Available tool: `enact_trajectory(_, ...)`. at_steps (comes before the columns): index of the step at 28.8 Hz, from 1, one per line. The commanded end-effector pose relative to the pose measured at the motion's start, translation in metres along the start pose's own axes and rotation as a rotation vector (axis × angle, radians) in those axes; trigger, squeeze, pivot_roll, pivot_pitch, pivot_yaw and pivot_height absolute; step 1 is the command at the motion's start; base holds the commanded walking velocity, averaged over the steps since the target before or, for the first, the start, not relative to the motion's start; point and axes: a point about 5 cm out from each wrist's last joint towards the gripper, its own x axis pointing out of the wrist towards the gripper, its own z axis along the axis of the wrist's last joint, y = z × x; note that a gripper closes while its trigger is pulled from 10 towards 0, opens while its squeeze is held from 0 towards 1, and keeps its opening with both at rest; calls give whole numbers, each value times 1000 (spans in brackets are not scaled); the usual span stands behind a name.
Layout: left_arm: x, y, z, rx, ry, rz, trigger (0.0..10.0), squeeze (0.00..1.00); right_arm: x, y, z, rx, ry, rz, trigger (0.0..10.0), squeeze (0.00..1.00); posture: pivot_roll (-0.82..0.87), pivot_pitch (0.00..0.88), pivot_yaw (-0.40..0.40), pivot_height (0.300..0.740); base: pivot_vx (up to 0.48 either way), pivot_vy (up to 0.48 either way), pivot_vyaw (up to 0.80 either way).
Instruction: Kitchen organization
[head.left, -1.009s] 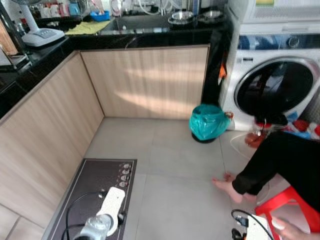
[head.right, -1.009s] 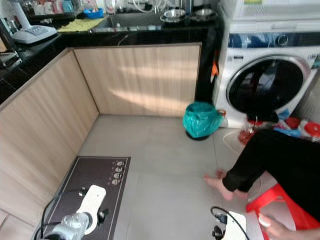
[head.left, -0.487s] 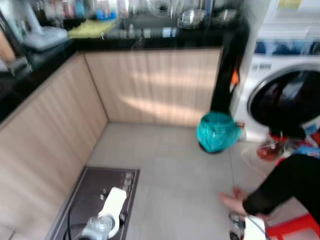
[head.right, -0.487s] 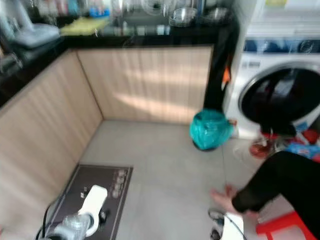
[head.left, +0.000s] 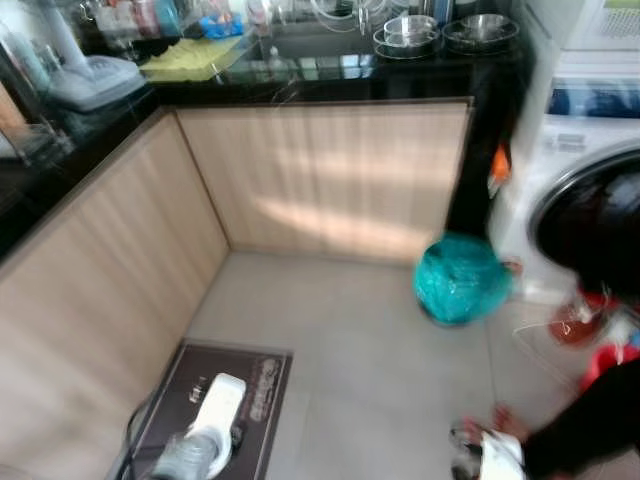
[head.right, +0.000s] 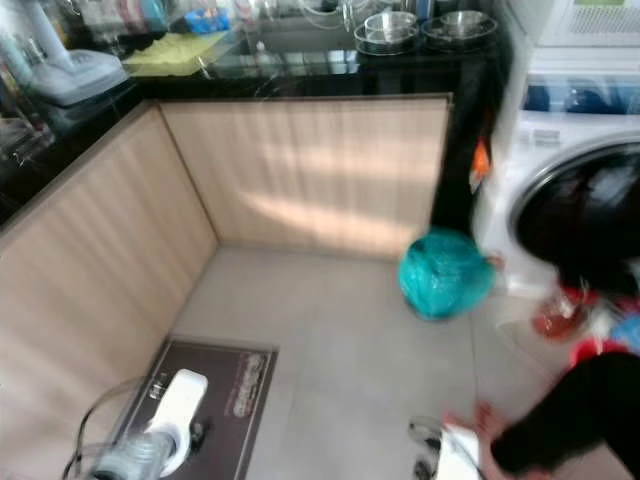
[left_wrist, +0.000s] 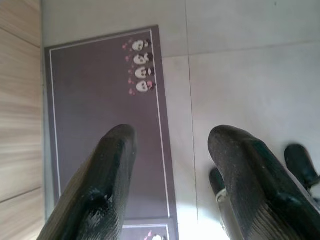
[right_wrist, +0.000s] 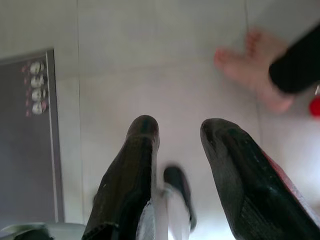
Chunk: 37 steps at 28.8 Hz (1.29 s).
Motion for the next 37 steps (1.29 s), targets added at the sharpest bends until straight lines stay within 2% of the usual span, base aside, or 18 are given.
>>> enact_trajectory(1,-3,12,-7,25,32,25,10000,0,1,11,-5,15,13,23,10000,0,-84,0,87,740,341,0,0)
enact_trajectory(30,-2,10,-5,27,32,20,10000,0,2,11,-1,38,-4,17,10000,0,-85,0,83,740,342,0,0)
enact_trajectory(37,-2,8,-6,-41,29,36,10000,0,1,8,-1,1,9,19,10000,0,-107,0,47,740,342,0,0)
